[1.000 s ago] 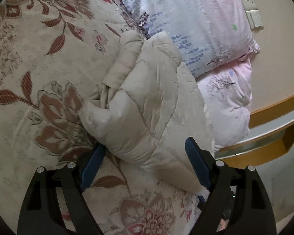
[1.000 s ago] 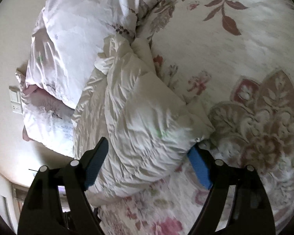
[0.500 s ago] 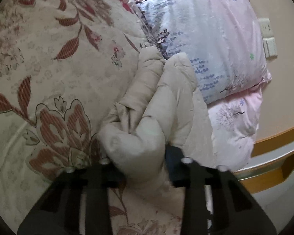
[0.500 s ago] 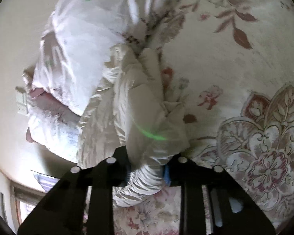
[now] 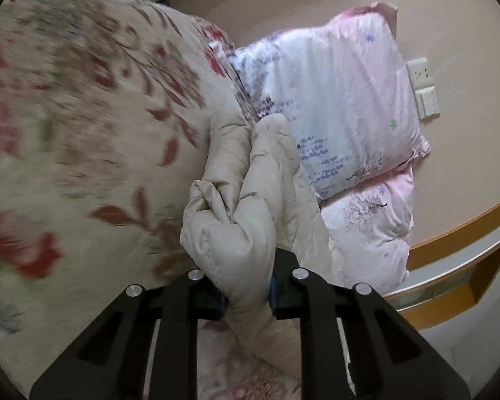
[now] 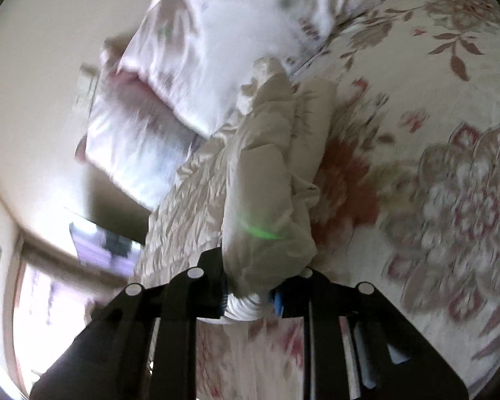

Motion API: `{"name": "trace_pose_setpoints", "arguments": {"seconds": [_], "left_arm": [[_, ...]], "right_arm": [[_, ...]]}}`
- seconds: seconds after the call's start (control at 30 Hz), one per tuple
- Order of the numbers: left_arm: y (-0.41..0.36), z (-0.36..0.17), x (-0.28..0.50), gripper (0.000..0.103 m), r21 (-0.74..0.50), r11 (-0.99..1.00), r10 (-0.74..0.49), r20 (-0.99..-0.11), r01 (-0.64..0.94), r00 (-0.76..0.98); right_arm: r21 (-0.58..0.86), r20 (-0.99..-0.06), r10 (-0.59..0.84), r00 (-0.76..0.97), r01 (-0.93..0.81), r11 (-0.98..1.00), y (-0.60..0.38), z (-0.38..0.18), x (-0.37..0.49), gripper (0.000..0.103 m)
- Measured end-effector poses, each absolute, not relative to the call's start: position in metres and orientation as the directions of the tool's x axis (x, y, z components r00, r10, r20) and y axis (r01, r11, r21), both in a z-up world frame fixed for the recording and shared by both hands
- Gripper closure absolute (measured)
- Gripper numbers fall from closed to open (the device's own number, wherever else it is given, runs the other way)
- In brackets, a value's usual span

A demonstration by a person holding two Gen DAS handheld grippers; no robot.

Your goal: Fold large clothes

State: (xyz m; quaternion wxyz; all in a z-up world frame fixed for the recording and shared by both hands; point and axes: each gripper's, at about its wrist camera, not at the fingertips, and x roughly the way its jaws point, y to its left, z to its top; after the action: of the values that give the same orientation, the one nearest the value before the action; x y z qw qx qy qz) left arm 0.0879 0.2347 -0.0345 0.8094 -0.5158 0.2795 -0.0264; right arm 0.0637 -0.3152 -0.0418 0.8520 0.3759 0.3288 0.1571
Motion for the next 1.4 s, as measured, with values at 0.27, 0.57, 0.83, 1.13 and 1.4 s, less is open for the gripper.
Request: {"name": "trace_pose_setpoints", "arguments": {"seconds": [0.27,0.57,0.83,1.13,1.4], "left_arm": [[0.253,-0.046,0.057,0.082,-0.841,0.456,-0.290,-0.450,-0.292,0.845],[0.248,-0.043,0.054,0.045,-0.812,0.524,-0.246,-0.433,-0.257,0.867],[0.240,-0.043,0.051,0.039,-0.775,0.576,-0.191,-0.437,-0.259,0.879],[0.226,-0.044,0.050,0.038,-0.726,0.635,-0.157,-0.458,-0.266,0.875],[0.218,-0.048,0.059,0.035,-0.712,0.647,-0.172,-0.486,-0.274,0.857]], "right_arm": [[0.559,-0.622,0.439,0.649,-0.025,0.828,-0.281,-0.049,0.040,0.057],[0.260,-0.600,0.024,0.799,0.166,0.951,-0.271,0.009,0.036,0.034],[0.063,-0.575,0.141,0.806,-0.128,0.990,-0.133,0.018,0.080,0.046],[-0.088,-0.588,0.056,0.807,-0.133,0.987,-0.072,0.000,0.112,0.046],[-0.142,-0.640,-0.004,0.768,-0.113,0.983,-0.066,-0.027,0.129,0.043]]}}
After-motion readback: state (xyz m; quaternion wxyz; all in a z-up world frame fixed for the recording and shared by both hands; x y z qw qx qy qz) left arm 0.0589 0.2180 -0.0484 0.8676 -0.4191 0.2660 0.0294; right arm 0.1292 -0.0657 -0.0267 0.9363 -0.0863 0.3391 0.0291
